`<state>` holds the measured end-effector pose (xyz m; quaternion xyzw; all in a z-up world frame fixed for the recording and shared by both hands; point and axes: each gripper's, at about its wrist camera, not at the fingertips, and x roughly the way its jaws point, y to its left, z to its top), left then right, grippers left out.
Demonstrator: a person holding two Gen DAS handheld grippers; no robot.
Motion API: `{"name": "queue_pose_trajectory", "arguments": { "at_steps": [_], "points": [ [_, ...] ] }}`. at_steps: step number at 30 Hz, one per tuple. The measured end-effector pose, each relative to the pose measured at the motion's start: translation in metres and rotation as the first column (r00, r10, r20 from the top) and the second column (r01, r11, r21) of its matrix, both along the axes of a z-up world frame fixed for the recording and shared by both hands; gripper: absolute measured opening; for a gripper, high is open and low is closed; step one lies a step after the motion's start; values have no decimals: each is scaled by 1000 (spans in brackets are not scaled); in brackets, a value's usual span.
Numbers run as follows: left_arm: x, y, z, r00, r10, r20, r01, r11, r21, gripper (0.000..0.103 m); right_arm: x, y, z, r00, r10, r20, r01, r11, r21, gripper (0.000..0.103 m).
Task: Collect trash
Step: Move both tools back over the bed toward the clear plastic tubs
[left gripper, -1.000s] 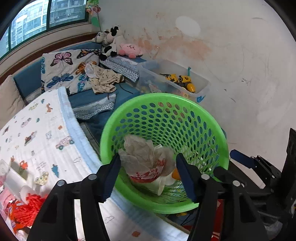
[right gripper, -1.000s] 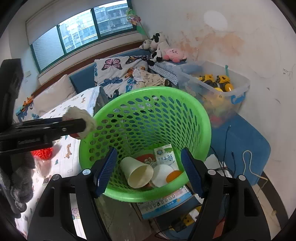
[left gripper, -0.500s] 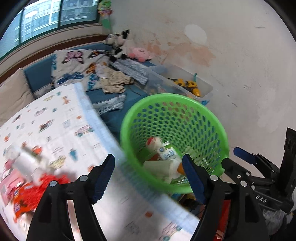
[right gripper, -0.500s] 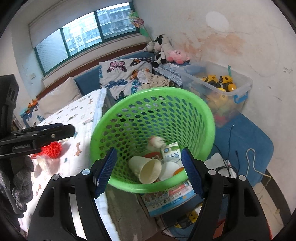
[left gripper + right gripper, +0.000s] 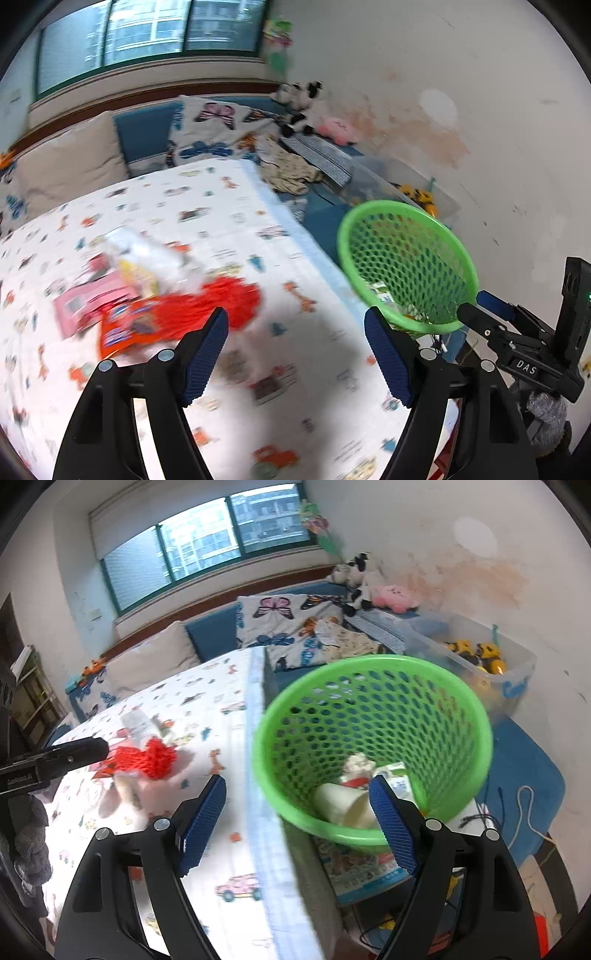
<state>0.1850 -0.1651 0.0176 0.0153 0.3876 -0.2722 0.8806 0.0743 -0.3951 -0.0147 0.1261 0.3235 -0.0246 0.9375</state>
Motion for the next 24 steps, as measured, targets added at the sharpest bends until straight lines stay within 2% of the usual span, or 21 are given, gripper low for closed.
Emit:
{"name": "queue_pose_trajectory", "arguments": {
  "at_steps": [7, 15, 24],
  "points": [
    [-9, 72, -3, 993, 119, 22, -119, 993, -8, 74, 16, 36, 3, 996, 85, 1, -85, 996, -6, 81],
    [-15, 145, -16, 968, 252, -10, -252, 967, -24, 74, 37, 87, -1, 980, 196, -20, -196, 981, -3, 81],
    [-24, 185, -36, 947, 317, -51, -319, 947, -26, 74, 63, 147, -22, 946, 313, -80, -314, 949, -8, 81]
  ]
}}
